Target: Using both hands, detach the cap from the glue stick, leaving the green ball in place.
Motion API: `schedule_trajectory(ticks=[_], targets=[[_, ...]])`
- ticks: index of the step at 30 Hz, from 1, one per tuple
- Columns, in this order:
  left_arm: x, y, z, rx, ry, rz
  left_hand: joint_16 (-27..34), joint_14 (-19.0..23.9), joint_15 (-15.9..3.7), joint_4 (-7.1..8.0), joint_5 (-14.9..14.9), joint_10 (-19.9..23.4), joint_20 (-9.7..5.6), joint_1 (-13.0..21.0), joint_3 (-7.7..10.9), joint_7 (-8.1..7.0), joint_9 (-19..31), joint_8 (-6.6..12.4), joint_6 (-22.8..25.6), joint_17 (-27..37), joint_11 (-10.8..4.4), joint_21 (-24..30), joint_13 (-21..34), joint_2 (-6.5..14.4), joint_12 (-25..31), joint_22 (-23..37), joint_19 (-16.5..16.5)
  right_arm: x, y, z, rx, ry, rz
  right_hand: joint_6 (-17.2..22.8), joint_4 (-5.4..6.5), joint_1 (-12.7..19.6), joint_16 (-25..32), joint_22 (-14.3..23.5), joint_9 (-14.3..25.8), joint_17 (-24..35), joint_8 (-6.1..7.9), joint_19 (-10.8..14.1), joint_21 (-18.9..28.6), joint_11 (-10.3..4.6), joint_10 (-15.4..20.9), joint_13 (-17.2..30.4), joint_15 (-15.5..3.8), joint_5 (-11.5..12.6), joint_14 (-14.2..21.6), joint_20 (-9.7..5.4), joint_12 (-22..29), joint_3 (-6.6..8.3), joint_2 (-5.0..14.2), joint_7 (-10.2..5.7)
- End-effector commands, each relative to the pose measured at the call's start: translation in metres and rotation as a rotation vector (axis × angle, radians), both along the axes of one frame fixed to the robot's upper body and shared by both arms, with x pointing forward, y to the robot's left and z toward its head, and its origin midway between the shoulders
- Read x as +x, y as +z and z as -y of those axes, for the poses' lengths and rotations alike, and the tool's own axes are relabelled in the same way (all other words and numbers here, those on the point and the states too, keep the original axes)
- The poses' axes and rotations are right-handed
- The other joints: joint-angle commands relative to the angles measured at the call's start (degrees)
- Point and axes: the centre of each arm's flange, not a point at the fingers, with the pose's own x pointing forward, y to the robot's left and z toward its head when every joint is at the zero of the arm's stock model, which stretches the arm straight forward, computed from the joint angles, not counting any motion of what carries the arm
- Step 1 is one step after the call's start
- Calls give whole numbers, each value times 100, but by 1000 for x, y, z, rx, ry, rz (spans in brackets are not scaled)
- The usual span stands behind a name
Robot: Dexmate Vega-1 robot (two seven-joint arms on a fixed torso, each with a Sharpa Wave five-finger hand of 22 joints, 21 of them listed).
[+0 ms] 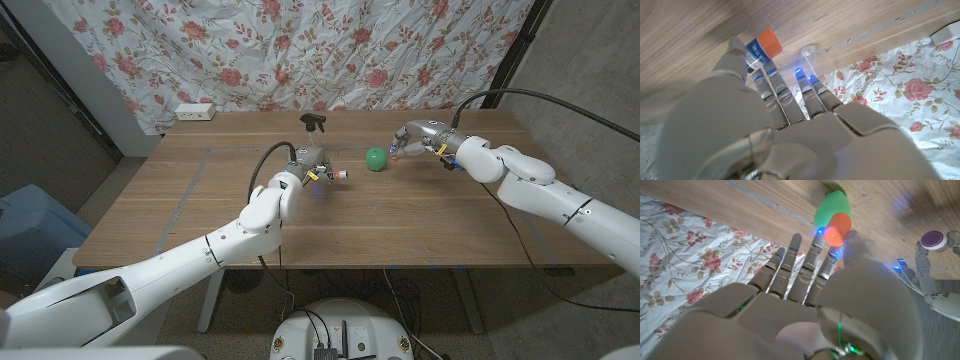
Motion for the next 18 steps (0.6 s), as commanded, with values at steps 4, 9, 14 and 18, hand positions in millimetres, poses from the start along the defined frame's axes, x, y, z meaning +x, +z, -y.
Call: schedule_trajectory(ticks=[4,9,14,18], targets=[[2,-8,-7,92,45,-2,30,37,-726,38,30,-11,6,-73,2,89,17,30,138,24,-20,18,19,108,8,23,27,12,-7,0,-80,-81,-9,-15,-10,22,-3,15,11,10,-4,51,19,-117,76,15,-909,30,-20,-48,17,-4,79,2],[4,-7,-8,115,56,-3,31,34,-727,41,30,-18,9,-80,-1,83,17,31,135,25,-20,-5,22,113,10,23,-26,16,-10,0,-92,-88,-12,-7,-8,14,-9,15,11,11,-5,54,20,-118,73,22,-893,28,-20,-47,15,-10,87,3],[6,-9,-10,138,72,-13,28,25,-726,41,30,-31,8,-85,-5,79,17,29,125,24,-21,-17,21,110,7,23,-55,21,-13,0,-131,-109,-8,5,0,-18,-28,15,10,5,-5,62,22,-118,62,22,-873,23,-29,-38,3,-30,71,2],[6,-10,-11,153,83,-18,26,19,-721,43,29,-39,2,-94,-10,74,17,29,122,23,-21,-24,20,105,5,23,-74,24,-16,0,-147,-122,-5,9,-8,-14,-35,15,9,3,-6,62,21,-118,62,23,-881,24,-33,-43,1,-33,66,0]])
